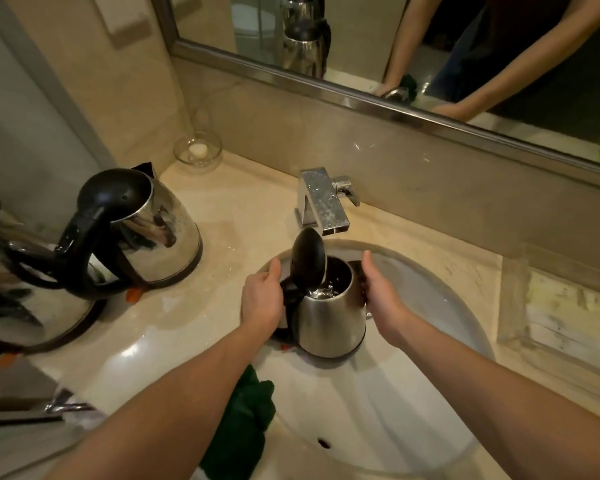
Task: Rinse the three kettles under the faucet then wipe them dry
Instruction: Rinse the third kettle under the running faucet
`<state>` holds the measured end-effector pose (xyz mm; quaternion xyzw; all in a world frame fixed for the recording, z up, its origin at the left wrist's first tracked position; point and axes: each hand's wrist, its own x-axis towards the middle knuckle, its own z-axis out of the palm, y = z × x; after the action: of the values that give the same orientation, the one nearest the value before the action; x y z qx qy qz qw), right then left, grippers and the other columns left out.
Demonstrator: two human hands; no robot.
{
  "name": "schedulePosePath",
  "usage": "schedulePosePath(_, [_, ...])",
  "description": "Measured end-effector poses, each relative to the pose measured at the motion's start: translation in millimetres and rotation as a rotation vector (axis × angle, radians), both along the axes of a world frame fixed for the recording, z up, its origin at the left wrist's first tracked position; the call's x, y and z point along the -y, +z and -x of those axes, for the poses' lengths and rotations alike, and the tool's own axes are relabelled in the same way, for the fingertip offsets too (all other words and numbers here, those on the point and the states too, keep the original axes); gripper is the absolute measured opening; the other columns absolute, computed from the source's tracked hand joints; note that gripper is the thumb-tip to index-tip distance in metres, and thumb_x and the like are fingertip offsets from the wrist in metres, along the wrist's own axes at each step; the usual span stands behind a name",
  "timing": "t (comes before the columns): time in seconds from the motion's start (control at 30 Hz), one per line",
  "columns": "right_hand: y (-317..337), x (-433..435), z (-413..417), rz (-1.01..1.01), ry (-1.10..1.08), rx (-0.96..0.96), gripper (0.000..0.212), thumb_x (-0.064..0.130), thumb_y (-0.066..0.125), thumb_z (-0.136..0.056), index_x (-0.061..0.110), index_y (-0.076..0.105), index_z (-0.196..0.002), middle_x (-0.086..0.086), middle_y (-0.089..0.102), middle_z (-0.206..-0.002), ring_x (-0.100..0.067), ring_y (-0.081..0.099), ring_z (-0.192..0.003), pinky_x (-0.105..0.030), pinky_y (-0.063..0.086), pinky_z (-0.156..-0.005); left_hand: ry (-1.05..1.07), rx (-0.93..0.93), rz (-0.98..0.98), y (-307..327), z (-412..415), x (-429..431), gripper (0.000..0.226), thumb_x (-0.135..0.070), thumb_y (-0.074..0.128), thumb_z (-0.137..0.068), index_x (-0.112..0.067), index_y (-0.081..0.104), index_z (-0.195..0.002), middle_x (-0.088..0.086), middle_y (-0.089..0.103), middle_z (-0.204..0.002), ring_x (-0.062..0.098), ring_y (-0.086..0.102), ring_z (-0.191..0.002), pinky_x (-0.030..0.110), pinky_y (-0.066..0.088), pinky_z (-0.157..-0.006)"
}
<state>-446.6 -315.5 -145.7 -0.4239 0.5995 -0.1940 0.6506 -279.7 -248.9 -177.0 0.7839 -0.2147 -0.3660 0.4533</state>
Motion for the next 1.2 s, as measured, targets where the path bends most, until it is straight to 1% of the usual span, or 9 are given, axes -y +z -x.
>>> schedulePosePath(0.07, [15.2,-7.9,0.9,0.041,0.036,0.011,0.072,0.077,0.037,-0.087,0.026,0.055,-0.135,0.009,0.063,-0.129,-0.01,0.052,-0.124,-0.032,0.033,-0.109,0.036,-0.023,0.019,15.4,-1.7,-5.4,0.059,-0.052,0.039,-0.095,-0.006,0.069,-0.073,0.012,0.063,-0.064,0.028,0.061,-0.064,0.044,0.052,-0.074])
schedulePosePath(0.17, [51.3,-24.1,-4.7,0.103,0.072,0.012,0.12,0.097,0.047,-0.056,0.025,0.031,-0.151,0.009,0.04,-0.151,-0.014,0.036,-0.138,-0.04,0.024,-0.118,0.063,-0.029,0.036,44.9,-4.6,-16.3,0.059,-0.052,0.04,-0.095,-0.008,0.056,-0.06,0.013,0.055,-0.06,0.029,0.055,-0.06,0.042,0.051,-0.07])
schedulePosePath(0.27, [93.9,-47.0,-18.0,0.227,0.096,-0.021,0.104,0.078,0.049,-0.072,0.017,0.022,-0.152,0.003,0.036,-0.151,-0.019,0.032,-0.14,-0.04,0.023,-0.115,0.088,0.007,0.066,76.1,-8.9,-28.8,0.055,-0.053,0.04,-0.095,-0.014,0.041,-0.056,0.01,0.048,-0.058,0.025,0.049,-0.057,0.045,0.051,-0.069])
schedulePosePath(0.43, [140.9,-73.7,-50.4,0.395,0.071,-0.149,0.109,0.059,0.067,-0.08,0.021,-0.001,-0.157,-0.004,0.013,-0.163,-0.028,0.019,-0.147,-0.044,0.023,-0.115,0.141,0.052,0.115,130.3,-17.7,-52.7,0.055,-0.055,0.037,-0.095,-0.014,0.041,-0.058,0.01,0.049,-0.062,0.024,0.05,-0.062,0.045,0.048,-0.074])
schedulePosePath(0.63, [169.7,-90.0,-92.4,0.388,-0.042,0.025,0.117,0.062,0.077,-0.068,0.021,0.01,-0.156,-0.003,0.028,-0.159,-0.027,0.029,-0.144,-0.046,0.026,-0.115,0.272,-0.017,0.206,166.4,-47.6,-85.9,0.047,-0.053,0.041,-0.095,-0.02,0.046,-0.063,0.005,0.052,-0.067,0.022,0.054,-0.07,0.047,0.05,-0.085])
schedulePosePath(0.8, [164.1,-105.1,-129.5,0.34,-0.135,0.111,0.081,0.014,0.064,-0.09,0.015,0.016,-0.155,-0.003,0.034,-0.156,-0.024,0.031,-0.143,-0.043,0.022,-0.117,0.302,0.037,0.216,165.8,-85.6,-115.5,0.058,-0.06,0.038,-0.091,-0.016,0.061,-0.06,0.006,0.063,-0.066,0.029,0.063,-0.073,0.049,0.054,-0.08])
schedulePosePath(0.87, [160.4,-112.0,-145.3,0.335,-0.118,0.099,0.075,0.009,0.059,-0.093,0.014,0.018,-0.154,-0.004,0.032,-0.157,-0.024,0.03,-0.143,-0.042,0.022,-0.118,0.315,0.061,0.224,166.5,-99.4,-127.0,0.059,-0.059,0.038,-0.091,-0.015,0.06,-0.058,0.006,0.063,-0.064,0.028,0.063,-0.071,0.048,0.053,-0.079])
schedulePosePath(1.03, [148.5,-130.7,-180.0,0.312,-0.08,0.088,0.065,0.011,0.054,-0.097,0.015,0.021,-0.153,-0.003,0.033,-0.156,-0.023,0.032,-0.141,-0.036,0.025,-0.113,0.35,0.12,0.169,159.2,-125.6,-156.6,0.061,-0.061,0.035,-0.092,-0.016,0.06,-0.059,0.006,0.065,-0.068,0.028,0.062,-0.073,0.045,0.051,-0.079])
schedulePosePath(1.2, [134.1,-144.4,-206.9,0.241,-0.092,0.106,0.055,0.033,0.05,-0.098,0.021,0.032,-0.148,-0.003,0.045,-0.14,-0.023,0.042,-0.128,-0.035,0.032,-0.103,0.396,0.074,0.148,139.4,-139.1,-181.6,0.062,-0.06,0.037,-0.092,-0.009,0.06,-0.064,0.01,0.063,-0.066,0.029,0.063,-0.069,0.044,0.053,-0.074])
